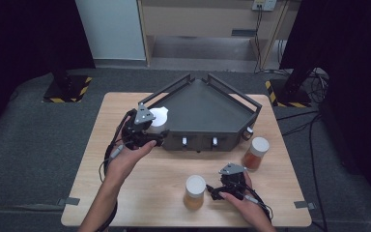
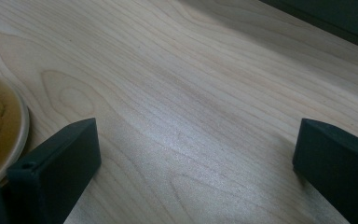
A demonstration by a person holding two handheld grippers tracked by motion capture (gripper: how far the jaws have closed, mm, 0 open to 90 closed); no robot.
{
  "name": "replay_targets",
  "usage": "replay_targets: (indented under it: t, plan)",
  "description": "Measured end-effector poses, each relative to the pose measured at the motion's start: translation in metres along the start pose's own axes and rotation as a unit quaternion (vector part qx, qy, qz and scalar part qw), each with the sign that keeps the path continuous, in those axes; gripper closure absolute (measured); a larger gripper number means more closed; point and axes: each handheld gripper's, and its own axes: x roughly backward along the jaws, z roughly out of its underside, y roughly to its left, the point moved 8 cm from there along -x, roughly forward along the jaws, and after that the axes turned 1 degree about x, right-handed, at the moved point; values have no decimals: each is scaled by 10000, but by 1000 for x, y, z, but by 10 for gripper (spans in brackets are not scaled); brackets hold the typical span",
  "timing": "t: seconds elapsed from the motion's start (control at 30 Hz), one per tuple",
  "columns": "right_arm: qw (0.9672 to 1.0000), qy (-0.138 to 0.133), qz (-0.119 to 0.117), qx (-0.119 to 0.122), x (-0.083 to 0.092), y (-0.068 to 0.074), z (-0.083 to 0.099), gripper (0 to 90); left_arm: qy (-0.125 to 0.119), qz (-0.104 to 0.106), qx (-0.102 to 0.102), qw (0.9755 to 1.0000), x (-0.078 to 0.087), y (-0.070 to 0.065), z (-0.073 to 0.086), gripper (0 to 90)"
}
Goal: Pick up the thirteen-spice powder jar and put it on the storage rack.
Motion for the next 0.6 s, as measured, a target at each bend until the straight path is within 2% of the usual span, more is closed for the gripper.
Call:
replay_targets:
  t: [0.23, 0.6]
  plan:
    - [10000, 1, -2, -1, 0, 0, 0, 8, -10, 51, -25, 10000, -10, 4, -10, 291]
    - [10000, 1, -24, 9, 0, -1, 0, 7, -19, 112, -16, 9999, -36, 11, -26, 292]
